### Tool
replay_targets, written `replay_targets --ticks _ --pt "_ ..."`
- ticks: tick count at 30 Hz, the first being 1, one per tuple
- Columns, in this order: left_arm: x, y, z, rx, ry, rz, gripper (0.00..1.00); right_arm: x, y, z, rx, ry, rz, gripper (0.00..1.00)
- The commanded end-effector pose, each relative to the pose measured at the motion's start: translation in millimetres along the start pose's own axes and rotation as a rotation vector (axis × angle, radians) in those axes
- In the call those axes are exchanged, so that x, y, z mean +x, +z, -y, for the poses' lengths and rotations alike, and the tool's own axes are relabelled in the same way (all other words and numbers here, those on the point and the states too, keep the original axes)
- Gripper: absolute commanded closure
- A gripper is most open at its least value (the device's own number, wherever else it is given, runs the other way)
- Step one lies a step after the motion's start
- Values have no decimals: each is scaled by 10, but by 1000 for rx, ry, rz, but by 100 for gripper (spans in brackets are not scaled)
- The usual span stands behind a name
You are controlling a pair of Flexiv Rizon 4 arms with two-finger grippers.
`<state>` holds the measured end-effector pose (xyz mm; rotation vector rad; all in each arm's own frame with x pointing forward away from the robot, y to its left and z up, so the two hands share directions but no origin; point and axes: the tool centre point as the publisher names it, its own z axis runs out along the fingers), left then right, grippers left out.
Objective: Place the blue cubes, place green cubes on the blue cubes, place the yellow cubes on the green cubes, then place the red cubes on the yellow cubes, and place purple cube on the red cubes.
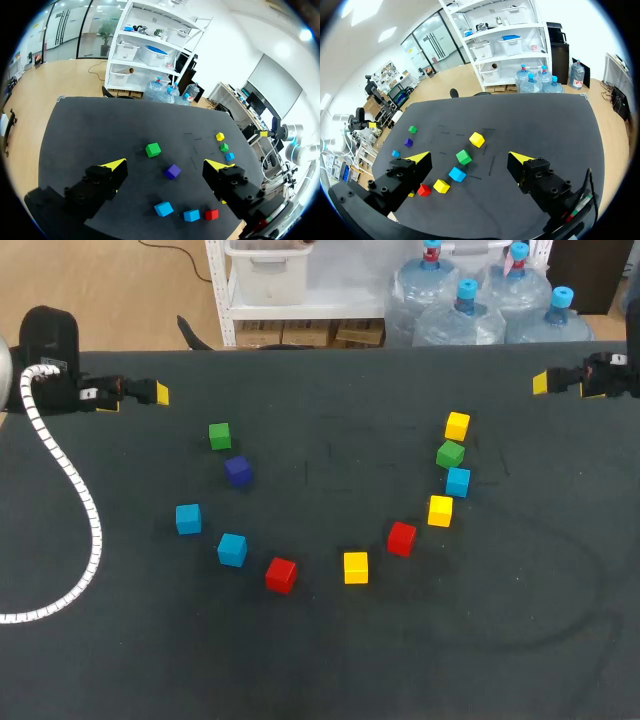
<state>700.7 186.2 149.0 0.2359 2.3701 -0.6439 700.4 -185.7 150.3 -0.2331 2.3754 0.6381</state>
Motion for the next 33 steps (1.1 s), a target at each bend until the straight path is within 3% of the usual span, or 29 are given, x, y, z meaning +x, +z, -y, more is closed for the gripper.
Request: replay_targets --ticks 1,27,33 --pt "-4 -3 11 -4 -1 -3 0 3 -1 -7 3 0 1 0" --pt "-4 -3 11 -4 -1 -3 0 3 -1 -7 3 0 1 0" --pt "56 -11 201 -49 180 -80 0 3 -1 -7 3 0 1 0"
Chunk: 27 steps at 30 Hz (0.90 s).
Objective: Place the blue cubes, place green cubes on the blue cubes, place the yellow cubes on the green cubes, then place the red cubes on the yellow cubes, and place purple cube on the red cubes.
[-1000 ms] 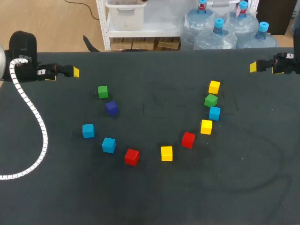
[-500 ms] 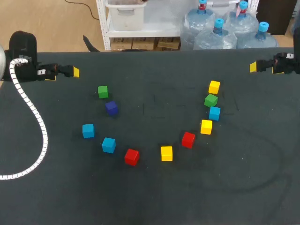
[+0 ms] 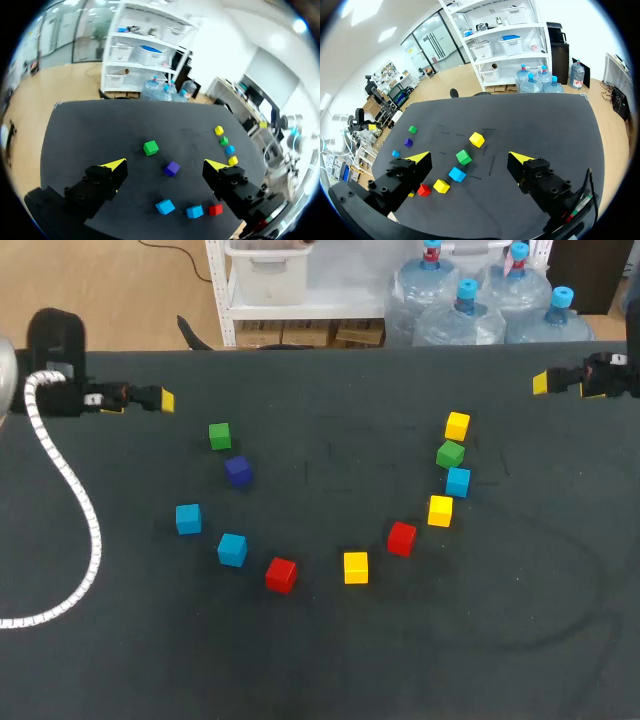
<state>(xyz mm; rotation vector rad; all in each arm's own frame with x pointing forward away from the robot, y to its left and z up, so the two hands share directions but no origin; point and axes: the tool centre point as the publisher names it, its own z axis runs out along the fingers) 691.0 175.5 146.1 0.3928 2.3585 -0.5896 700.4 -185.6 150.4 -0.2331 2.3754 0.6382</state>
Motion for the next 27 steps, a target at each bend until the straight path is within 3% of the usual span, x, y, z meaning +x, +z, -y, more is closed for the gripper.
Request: replay_targets --ticks 1,7,12,18,22,27 --pt "-42 -36 99 -58 68 -63 0 3 -1 -6 3 0 1 0" --pt "-8 -75 139 -85 114 -77 0 3 -1 -6 3 0 1 0" --pt "125 -92 265 -30 291 -219 0 3 -1 -6 3 0 1 0" --pt "375 -118 311 41 417 -354 0 3 -1 -6 3 0 1 0" --pt "527 -156 299 149 420 -382 0 3 -1 -6 3 0 1 0" --pt "573 -166 299 154 382 -379 0 3 -1 -6 3 0 1 0"
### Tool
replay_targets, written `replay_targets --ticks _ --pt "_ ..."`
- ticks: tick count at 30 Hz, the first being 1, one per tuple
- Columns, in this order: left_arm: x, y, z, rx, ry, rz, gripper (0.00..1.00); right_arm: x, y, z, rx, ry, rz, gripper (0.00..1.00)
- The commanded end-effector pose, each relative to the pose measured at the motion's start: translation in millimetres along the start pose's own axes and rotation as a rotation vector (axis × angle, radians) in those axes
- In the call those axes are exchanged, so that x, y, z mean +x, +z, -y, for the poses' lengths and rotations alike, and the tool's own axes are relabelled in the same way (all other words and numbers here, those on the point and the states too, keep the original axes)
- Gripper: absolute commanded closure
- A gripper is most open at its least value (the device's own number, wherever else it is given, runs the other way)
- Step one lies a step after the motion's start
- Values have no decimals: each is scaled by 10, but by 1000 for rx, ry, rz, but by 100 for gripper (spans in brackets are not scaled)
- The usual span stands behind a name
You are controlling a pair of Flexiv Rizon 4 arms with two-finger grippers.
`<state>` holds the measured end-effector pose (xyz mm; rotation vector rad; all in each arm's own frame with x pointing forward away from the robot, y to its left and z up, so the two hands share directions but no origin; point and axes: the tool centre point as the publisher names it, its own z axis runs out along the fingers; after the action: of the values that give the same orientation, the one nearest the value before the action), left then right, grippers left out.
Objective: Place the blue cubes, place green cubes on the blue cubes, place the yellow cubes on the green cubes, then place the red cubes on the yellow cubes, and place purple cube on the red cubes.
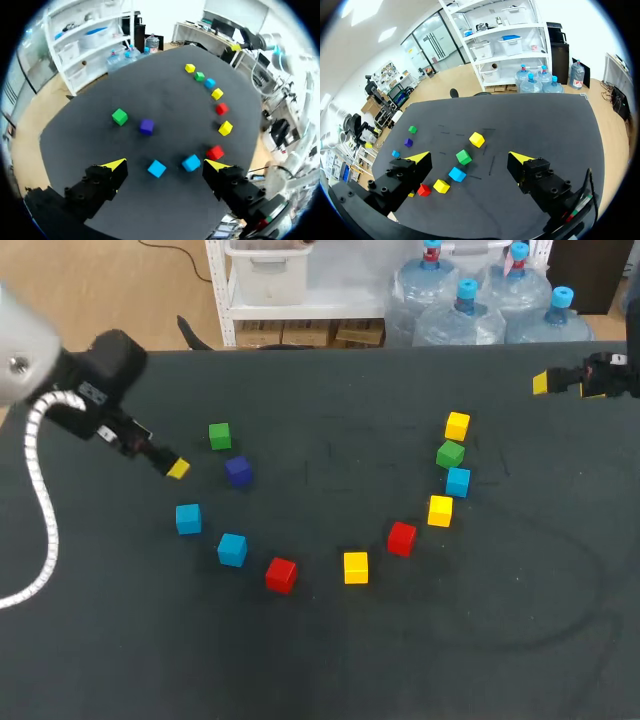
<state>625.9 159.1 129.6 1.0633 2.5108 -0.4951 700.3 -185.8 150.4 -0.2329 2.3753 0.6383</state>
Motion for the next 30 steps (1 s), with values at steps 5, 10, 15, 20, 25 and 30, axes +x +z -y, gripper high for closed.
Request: replay_targets --ticks 5,10,15,20,25,30 --pt "34 -13 -56 39 6 12 0 3 1 -8 3 0 1 0" --pt "-12 -16 -40 32 48 18 0 3 1 -8 3 0 1 0" --pt "-218 255 225 -76 346 -357 0 3 1 -8 3 0 1 0" --pt "-102 486 395 -98 539 -523 0 3 1 -8 3 0 1 0" --pt "206 635 327 -87 544 -639 0 3 1 -8 3 0 1 0" --pt "374 659 302 -92 494 -686 0 3 1 -8 3 0 1 0"
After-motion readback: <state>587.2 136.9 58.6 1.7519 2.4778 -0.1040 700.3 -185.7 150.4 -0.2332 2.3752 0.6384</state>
